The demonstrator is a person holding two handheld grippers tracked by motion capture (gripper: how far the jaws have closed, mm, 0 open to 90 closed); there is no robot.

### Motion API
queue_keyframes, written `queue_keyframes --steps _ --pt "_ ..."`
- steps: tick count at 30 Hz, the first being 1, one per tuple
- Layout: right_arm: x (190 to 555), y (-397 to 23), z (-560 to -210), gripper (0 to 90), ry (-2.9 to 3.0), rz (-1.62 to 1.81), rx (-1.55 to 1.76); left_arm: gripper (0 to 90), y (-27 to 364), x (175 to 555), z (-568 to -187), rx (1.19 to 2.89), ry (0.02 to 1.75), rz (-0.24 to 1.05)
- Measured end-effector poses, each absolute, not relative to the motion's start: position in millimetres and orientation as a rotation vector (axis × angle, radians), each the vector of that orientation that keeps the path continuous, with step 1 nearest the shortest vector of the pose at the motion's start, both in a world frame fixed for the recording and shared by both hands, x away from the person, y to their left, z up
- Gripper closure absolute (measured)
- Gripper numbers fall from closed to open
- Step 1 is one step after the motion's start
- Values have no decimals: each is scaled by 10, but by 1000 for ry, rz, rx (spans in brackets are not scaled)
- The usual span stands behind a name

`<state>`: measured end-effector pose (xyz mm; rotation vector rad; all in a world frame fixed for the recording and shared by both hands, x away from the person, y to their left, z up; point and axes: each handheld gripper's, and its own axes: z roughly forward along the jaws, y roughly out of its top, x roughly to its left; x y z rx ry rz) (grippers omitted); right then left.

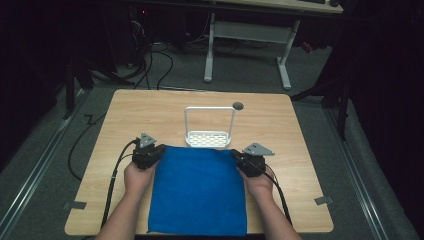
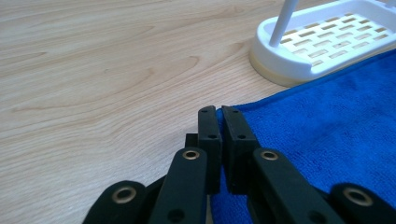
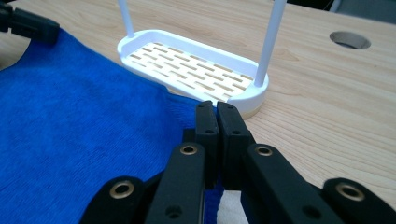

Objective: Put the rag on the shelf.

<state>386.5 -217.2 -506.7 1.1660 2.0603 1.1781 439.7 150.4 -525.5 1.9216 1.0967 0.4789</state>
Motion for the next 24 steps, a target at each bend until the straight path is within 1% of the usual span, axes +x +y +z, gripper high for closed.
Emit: queue_keyframes --steps 7,16,24 --pt "3769 -2297 -4990 885 2014 1303 1197 873 1511 4206 -5063 1875 1043 512" --pt "3685 -2299 -4860 885 1957 1372 1144 872 1535 4064 -4927 1818 999 512" --pt "3578 -2305 -4665 886 1893 1402 1079 873 1536 3933 -4703 1737 937 536"
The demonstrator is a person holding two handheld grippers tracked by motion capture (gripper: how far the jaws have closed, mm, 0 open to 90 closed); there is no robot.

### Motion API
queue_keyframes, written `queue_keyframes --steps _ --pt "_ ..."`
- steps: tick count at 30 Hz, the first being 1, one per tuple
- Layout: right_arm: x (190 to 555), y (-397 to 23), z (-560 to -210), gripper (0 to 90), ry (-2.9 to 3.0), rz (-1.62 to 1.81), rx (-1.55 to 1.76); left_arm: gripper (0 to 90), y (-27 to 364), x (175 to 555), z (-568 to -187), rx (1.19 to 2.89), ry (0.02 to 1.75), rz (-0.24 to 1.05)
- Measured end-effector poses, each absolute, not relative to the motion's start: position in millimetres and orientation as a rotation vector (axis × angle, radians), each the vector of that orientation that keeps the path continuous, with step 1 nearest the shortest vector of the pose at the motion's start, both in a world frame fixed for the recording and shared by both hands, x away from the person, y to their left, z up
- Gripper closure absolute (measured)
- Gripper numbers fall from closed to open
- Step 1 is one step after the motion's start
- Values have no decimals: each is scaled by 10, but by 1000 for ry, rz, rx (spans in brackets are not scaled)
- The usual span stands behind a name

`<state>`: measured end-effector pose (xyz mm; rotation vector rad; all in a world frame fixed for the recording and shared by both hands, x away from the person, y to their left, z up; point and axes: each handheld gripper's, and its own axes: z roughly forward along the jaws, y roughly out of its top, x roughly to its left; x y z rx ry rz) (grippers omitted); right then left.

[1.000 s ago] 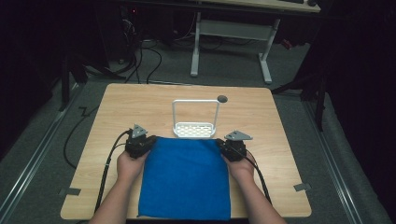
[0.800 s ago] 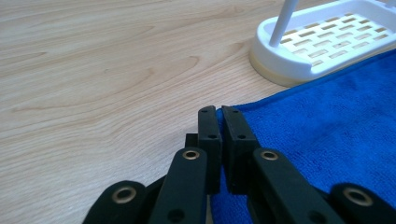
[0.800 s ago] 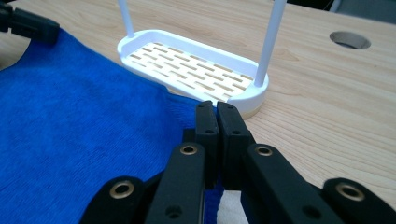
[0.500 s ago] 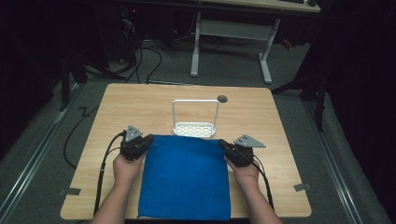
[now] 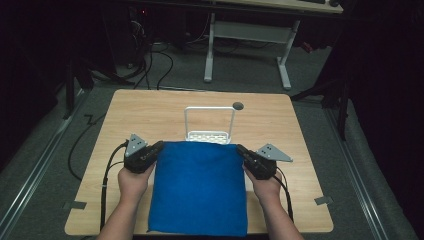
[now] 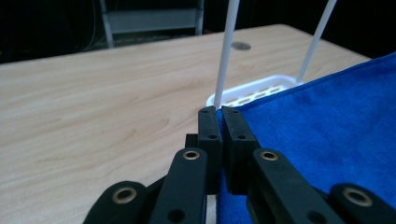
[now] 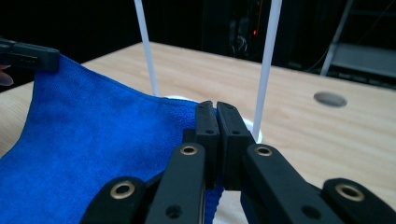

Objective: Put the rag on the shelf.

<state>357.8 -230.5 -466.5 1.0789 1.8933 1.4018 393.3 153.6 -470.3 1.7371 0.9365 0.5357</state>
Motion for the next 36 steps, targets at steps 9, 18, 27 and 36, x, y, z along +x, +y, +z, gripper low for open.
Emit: queue_keyframes --steps 9,18,27,36 --pt "3436 -2347 -4414 886 1805 1451 1015 872 1501 3747 -4408 1658 848 592" --pt "3304 -2421 -4172 886 1722 1508 972 873 1516 3603 -4171 1596 789 625" --pt "3123 -2459 -3897 886 1638 1559 890 873 1600 3419 -3888 1518 722 674" --pt "3041 -2444 -3792 886 1610 1569 846 876 1665 3376 -3788 1497 705 702"
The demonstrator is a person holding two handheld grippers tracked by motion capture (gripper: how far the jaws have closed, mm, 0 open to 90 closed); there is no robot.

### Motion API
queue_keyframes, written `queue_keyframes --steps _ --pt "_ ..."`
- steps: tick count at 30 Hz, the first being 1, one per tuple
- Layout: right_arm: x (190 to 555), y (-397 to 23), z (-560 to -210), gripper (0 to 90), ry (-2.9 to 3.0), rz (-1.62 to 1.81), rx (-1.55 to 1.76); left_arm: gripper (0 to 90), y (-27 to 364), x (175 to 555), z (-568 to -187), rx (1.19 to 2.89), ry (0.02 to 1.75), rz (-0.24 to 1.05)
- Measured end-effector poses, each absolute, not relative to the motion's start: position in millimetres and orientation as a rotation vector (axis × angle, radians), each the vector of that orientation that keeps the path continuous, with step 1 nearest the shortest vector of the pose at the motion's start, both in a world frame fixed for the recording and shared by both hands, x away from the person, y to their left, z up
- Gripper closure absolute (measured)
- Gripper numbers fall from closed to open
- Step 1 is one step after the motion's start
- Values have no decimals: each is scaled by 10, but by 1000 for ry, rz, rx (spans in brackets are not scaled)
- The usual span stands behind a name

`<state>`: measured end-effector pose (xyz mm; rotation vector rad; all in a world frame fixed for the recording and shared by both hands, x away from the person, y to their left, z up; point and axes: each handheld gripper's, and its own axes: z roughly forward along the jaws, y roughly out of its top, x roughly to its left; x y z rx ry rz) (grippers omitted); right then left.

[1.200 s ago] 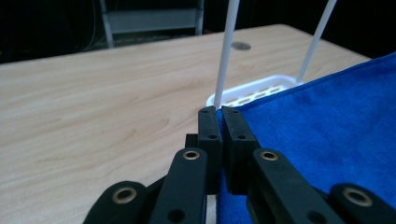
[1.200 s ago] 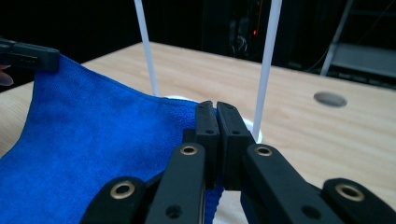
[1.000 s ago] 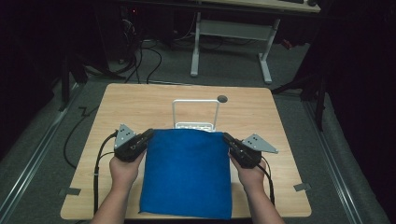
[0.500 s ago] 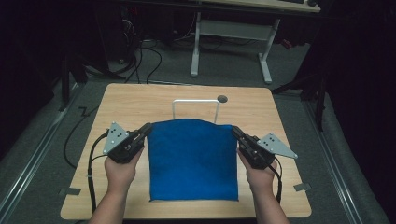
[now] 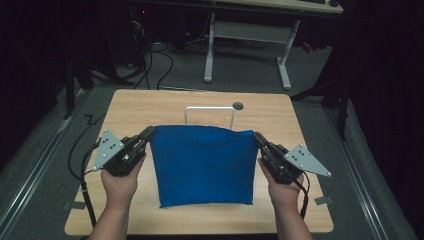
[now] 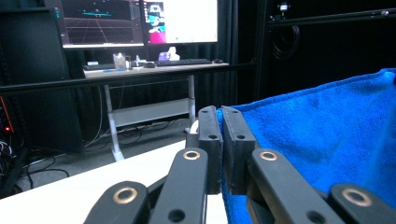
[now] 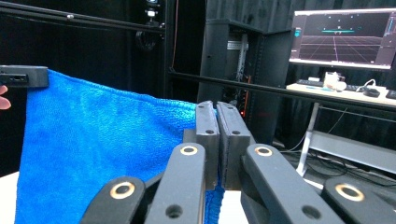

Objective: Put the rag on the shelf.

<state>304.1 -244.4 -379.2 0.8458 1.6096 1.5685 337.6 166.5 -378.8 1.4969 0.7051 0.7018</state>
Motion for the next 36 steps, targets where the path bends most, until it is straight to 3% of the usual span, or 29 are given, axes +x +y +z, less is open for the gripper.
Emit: queue_keyframes --steps 12,36 --pt "3065 -2474 -3725 887 1601 1551 836 878 1619 3437 -3740 1499 694 709" --pt "3695 -2481 -3146 887 1568 1484 844 879 1466 4213 -3132 1550 693 811"
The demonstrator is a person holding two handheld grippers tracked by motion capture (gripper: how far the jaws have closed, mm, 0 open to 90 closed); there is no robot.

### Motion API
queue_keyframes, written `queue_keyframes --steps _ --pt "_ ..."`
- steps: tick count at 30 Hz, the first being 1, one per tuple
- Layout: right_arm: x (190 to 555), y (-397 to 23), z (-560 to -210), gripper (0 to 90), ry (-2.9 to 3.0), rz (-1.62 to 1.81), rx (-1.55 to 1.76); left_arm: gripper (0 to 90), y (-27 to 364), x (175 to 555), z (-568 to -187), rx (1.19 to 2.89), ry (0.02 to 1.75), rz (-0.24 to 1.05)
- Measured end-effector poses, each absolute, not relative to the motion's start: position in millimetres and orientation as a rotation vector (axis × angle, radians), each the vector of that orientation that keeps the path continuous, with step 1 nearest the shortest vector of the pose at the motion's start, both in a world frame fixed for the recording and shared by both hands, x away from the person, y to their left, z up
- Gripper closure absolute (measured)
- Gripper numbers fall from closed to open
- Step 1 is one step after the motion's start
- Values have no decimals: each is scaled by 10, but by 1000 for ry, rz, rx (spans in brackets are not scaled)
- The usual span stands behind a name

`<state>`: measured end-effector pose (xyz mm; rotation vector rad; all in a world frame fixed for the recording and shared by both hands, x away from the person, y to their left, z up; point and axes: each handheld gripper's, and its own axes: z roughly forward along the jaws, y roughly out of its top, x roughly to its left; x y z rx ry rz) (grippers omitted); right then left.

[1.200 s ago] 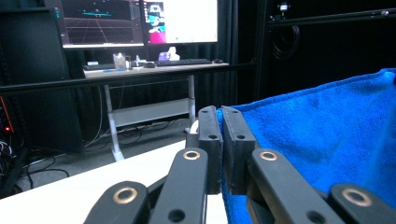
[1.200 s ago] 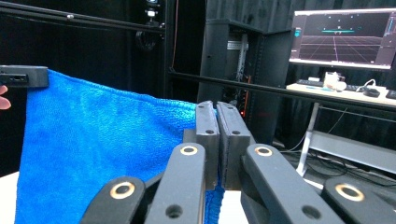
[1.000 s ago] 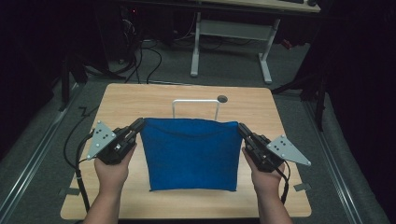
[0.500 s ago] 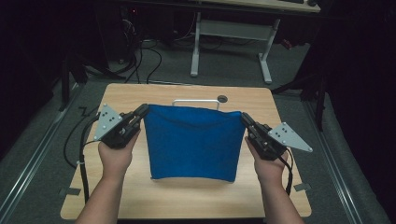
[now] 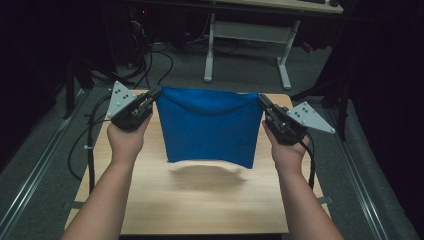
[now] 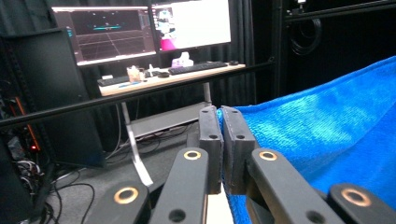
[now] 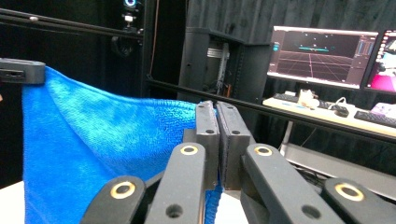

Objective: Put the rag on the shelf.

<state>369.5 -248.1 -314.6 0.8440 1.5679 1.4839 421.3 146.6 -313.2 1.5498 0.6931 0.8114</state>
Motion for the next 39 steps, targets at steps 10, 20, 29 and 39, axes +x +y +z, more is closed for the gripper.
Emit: queue_keyframes --steps 10,20,29,39 --pt "4028 -2505 -3088 888 1591 1410 884 880 1430 4506 -3048 1573 717 844" --pt "4414 -2427 -3063 888 1610 1363 940 880 1405 4919 -3090 1618 789 855" --pt "4789 -2445 -3235 888 1661 1298 1003 880 1339 5227 -3292 1698 838 825" --pt "4986 -2445 -3692 888 1781 1201 1067 880 1289 5380 -3857 1835 921 737"
